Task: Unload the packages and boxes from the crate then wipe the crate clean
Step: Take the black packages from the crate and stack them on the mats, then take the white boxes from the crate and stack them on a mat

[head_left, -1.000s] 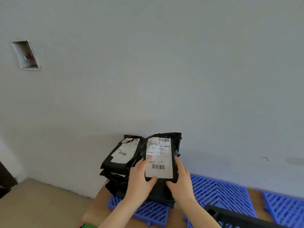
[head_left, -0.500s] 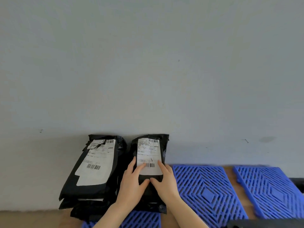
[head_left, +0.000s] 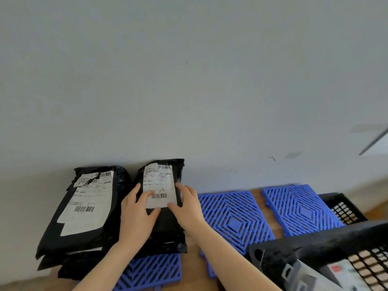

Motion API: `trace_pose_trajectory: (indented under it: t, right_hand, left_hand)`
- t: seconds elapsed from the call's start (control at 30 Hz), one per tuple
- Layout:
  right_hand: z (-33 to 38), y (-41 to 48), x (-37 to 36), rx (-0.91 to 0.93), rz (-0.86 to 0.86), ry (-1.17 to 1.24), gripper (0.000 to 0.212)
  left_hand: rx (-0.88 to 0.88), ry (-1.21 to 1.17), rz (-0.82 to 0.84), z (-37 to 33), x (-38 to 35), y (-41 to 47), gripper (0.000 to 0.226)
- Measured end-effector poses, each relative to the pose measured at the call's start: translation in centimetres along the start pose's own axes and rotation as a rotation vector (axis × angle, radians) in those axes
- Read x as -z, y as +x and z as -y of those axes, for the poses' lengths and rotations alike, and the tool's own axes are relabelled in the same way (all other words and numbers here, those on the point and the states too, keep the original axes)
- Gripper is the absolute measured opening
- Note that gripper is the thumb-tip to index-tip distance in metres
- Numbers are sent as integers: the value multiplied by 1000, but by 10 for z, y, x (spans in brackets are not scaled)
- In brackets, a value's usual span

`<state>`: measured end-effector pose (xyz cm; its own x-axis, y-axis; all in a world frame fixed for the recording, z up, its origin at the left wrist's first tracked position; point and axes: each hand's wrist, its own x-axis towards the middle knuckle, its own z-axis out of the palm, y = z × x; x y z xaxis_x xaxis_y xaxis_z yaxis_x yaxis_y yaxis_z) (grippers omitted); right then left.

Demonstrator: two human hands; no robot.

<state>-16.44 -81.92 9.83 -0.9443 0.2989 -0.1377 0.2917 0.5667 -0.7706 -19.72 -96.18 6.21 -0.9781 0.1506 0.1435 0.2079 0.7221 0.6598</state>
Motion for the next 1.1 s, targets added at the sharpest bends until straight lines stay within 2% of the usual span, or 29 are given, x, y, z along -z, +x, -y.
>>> trace_pose_trajectory:
  t: [0.1, 0.3, 0.53, 0.67, 0.8, 0.93, 1.03, 1.1]
  right_hand:
    - [7, -21, 32, 55, -40, 47, 58]
    - [-8, -84, 116, 150, -106, 129, 44]
    - [-90, -181, 238, 157, -194, 132, 29]
    - [-148, -227, 289, 67, -227, 150, 27]
    - [-196, -252, 317, -10, -188, 148, 26]
    - [-235, -261, 320, -60, -76, 68, 27]
    - [-256, -263, 312, -66, 120, -34, 30]
    - [-266, -259, 304, -44, 293, -160, 34]
  left_hand:
    - [-64, -58, -73, -28, 10, -13, 48]
    - [-183, -203, -109, -113, 14, -69, 36]
    - [-258, -286, -81, -213, -23, -168, 34]
    - [-278, -261, 9, -257, -56, -215, 32]
    - [-251, -177, 221, -283, -92, -247, 36]
    - [-189, -12, 668, -292, -124, -266, 54]
    - [-181, 230, 991, -289, -146, -269, 73]
    - [-158, 373, 1119, -279, -156, -266, 85]
